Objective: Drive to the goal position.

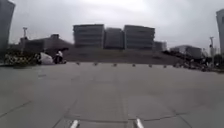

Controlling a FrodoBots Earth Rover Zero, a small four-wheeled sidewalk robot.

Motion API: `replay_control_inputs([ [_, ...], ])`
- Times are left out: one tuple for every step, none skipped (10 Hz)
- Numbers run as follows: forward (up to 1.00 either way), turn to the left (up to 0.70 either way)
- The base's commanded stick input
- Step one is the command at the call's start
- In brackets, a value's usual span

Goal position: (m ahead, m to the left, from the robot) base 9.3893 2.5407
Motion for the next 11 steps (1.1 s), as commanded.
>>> replay_control_inputs([
  [1.0,0.06],
  [1.0,0.06],
  [1.0,0.06],
  [1.0,0.06],
  [1.0,0.06],
  [1.0,0.06],
  [1.0,0.06],
  [1.0,-0.03],
  [1.0,-0.15],
  [1.0,-0.26],
  [1.0,-0.13],
])
